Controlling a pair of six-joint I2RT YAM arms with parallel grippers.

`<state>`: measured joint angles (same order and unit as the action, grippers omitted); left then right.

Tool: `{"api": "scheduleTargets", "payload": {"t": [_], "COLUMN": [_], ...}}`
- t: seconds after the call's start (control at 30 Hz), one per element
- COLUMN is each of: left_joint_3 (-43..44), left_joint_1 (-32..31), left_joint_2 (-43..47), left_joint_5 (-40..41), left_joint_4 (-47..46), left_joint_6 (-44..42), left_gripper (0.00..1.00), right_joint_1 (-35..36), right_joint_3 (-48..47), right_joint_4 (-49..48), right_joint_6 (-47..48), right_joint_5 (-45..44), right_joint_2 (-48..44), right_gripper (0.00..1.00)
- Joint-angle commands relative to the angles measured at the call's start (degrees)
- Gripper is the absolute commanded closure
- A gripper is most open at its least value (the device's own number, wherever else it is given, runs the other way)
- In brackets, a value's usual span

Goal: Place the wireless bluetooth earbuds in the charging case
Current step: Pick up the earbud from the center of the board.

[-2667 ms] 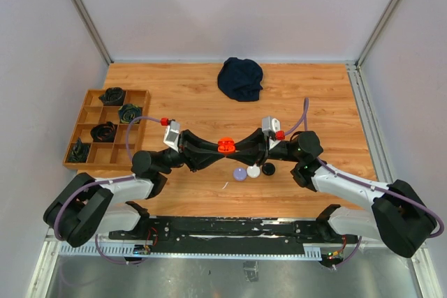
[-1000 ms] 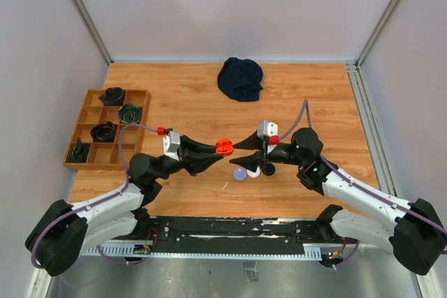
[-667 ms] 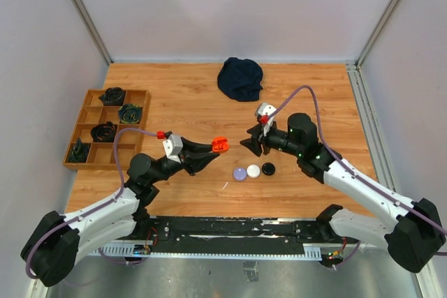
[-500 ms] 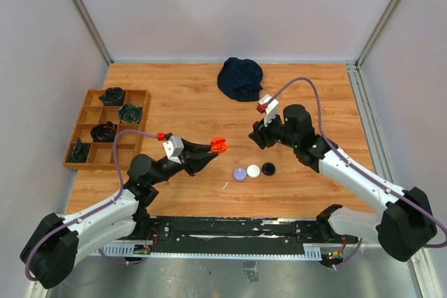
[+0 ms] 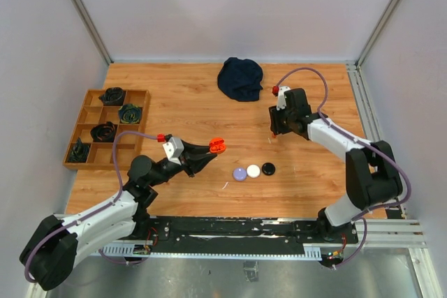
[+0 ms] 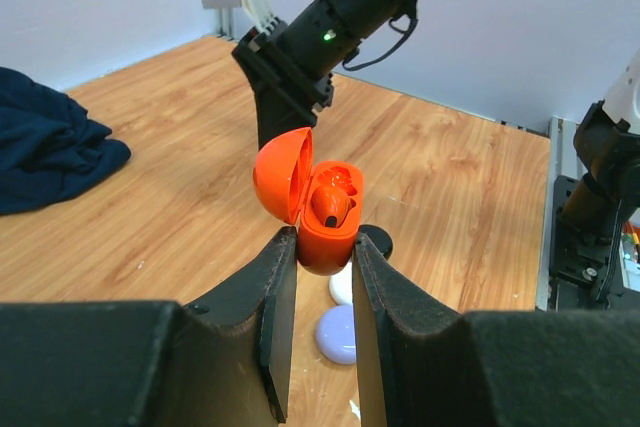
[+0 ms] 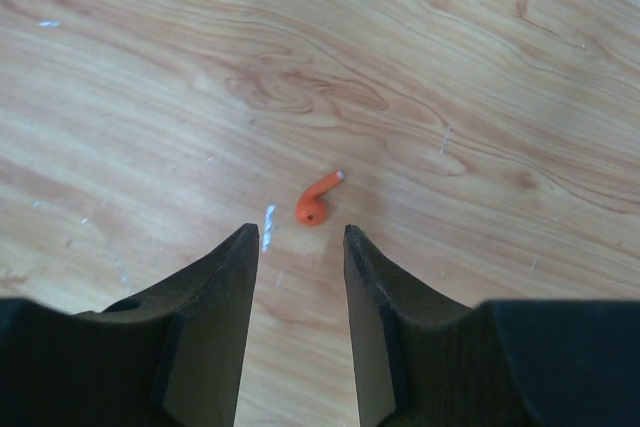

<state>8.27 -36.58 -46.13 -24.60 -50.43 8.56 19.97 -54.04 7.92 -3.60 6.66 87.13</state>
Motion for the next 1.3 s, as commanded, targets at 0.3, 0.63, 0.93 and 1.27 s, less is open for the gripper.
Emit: {"api": "scheduleTargets", "payload": {"t": [0.3, 0.63, 0.93, 1.27], "left_joint_3": [-0.5, -0.3, -0.1, 0.0], "left_joint_1": [-0.3, -0.3, -0.3, -0.3], "left_joint_2": [1.4, 1.5, 0.6, 0.5], "left_joint_5": [0.6, 0.6, 0.5, 0.1], "left_joint_4": [-0.1, 0.2, -0.1, 0.0], "left_joint_6": [-1.0, -1.0, -0.9, -0.8], "left_gripper": [1.00, 1.00, 1.00, 1.00], "right_joint_1": [-3.2, -3.3, -2.3, 0.3], "right_joint_3": [-9.3, -10.3, -9.9, -8.4], "right_joint_4": [1.5, 4.7, 8.4, 13.2], "right_joint_6": [-3.8, -4.8, -3.2, -1.6], "right_joint_5": [0.0, 0.7, 7.5, 7.7], "right_joint_2": [14.2, 18.9, 18.1, 14.6], "right_gripper": [0.60, 0.60, 0.63, 0.64]}}
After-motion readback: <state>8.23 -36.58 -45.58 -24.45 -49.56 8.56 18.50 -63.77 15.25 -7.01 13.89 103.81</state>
